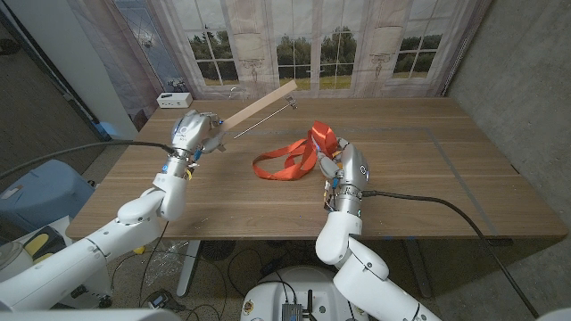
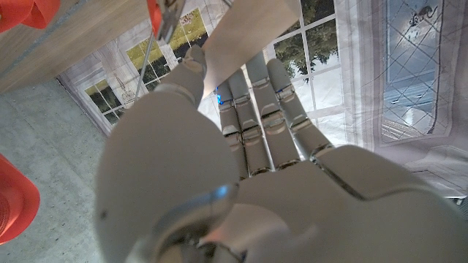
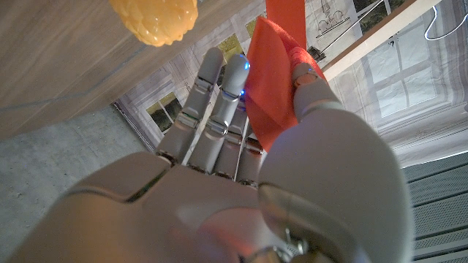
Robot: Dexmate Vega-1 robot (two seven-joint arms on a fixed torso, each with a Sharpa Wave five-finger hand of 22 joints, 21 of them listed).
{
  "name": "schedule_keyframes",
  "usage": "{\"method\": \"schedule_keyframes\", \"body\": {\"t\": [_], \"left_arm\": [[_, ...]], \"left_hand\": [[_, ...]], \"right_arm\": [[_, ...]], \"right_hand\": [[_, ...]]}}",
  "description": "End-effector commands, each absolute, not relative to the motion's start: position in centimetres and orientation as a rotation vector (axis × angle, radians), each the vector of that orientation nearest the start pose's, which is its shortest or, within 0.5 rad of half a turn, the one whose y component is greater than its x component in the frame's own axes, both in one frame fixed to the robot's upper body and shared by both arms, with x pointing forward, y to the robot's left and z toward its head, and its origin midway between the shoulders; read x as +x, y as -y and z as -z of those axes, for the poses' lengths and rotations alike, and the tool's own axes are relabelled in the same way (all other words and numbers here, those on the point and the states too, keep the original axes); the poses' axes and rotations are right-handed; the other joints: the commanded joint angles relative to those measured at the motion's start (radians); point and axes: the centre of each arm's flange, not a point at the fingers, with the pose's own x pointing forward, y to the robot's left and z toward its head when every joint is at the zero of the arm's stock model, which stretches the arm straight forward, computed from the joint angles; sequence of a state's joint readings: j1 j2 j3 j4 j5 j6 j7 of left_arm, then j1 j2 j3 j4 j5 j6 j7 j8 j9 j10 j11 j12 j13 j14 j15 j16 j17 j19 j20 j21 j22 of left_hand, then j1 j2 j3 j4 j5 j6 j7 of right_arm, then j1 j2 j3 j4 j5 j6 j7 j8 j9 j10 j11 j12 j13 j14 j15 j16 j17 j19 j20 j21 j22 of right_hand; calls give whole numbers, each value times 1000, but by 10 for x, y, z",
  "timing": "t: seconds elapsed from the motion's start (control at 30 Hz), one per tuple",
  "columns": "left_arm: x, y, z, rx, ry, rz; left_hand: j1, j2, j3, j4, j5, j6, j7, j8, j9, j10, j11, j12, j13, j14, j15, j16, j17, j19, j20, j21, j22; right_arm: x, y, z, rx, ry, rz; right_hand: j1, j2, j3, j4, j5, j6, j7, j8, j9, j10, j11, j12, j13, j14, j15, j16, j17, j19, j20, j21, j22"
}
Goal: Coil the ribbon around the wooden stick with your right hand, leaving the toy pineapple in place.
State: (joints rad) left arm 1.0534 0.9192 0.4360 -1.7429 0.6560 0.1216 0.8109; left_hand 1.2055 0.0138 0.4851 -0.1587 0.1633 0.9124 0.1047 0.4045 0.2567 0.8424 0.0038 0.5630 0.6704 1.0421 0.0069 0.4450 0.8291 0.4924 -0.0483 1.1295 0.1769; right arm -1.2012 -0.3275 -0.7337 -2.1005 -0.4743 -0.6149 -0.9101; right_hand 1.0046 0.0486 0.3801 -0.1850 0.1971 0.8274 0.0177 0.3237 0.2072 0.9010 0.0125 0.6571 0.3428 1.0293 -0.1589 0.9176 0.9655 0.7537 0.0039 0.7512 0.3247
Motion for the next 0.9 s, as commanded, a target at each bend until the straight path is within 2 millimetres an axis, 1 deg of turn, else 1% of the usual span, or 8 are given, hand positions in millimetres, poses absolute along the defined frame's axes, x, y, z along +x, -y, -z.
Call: {"method": "schedule_keyframes", "body": {"t": [0.03, 0.2, 0.27, 0.4, 0.6, 0.9], "left_arm": [[529, -316, 16, 1258, 1058, -567], [524, -312, 19, 1254, 1062, -536], [524, -311, 19, 1254, 1061, -529], [521, -306, 19, 1257, 1062, -498], [521, -299, 13, 1286, 1026, -441], [518, -288, 8, 1292, 1067, -396]], "left_hand": [[117, 119, 18, 1, 12, 72, -60, 6, 90, 71, -66, 0, 6, 195, -235, -4, 6, -6, -43, 10, 1], [117, 119, 18, 1, 12, 71, -61, 6, 91, 71, -64, -1, 6, 196, -235, -6, 8, -6, -42, 13, 1], [117, 119, 18, 0, 12, 72, -62, 6, 91, 72, -64, -1, 6, 195, -235, -8, 9, -6, -42, 14, 1], [117, 119, 18, 0, 12, 71, -60, 6, 91, 72, -65, -4, 5, 196, -235, -11, 11, -7, -42, 16, 1], [117, 119, 19, 1, 12, 70, -60, 5, 91, 71, -67, -6, 8, 194, -235, -19, 11, -10, -41, 18, 1], [117, 119, 20, 1, 12, 71, -60, 5, 90, 72, -65, -7, 9, 201, -235, -21, 17, -12, -40, 21, 0]], "right_arm": [[453, 107, 35, -596, 700, 531], [454, 118, 16, -571, 723, 540], [454, 120, 13, -570, 725, 544], [456, 127, 0, -558, 736, 554], [458, 131, -17, -568, 742, 556], [465, 135, -46, -553, 759, 550]], "right_hand": [[82, 72, 31, 16, 12, 270, 25, 10, 51, 200, -33, 84, 184, 8, -26, -1, 8, -2, 1, 12, 1], [79, 70, 36, 17, 15, 271, 23, 9, 56, 197, -32, 89, 193, 9, -30, -2, 14, -5, 2, 18, 0], [77, 70, 39, 17, 16, 271, 23, 9, 58, 196, -28, 90, 197, 9, -28, -3, 16, -5, 2, 21, 0], [75, 68, 44, 17, 19, 271, 23, 9, 62, 195, -30, 89, 197, 11, -27, -9, 14, -7, 2, 27, -1], [69, 65, 52, 18, 22, 271, 23, 8, 69, 195, -30, 88, 195, 12, -27, -16, 13, -14, 4, 35, -3], [63, 61, 63, 18, 26, 272, 26, 8, 78, 196, -31, 86, 192, 15, -26, -24, 16, -18, 4, 48, -5]]}}
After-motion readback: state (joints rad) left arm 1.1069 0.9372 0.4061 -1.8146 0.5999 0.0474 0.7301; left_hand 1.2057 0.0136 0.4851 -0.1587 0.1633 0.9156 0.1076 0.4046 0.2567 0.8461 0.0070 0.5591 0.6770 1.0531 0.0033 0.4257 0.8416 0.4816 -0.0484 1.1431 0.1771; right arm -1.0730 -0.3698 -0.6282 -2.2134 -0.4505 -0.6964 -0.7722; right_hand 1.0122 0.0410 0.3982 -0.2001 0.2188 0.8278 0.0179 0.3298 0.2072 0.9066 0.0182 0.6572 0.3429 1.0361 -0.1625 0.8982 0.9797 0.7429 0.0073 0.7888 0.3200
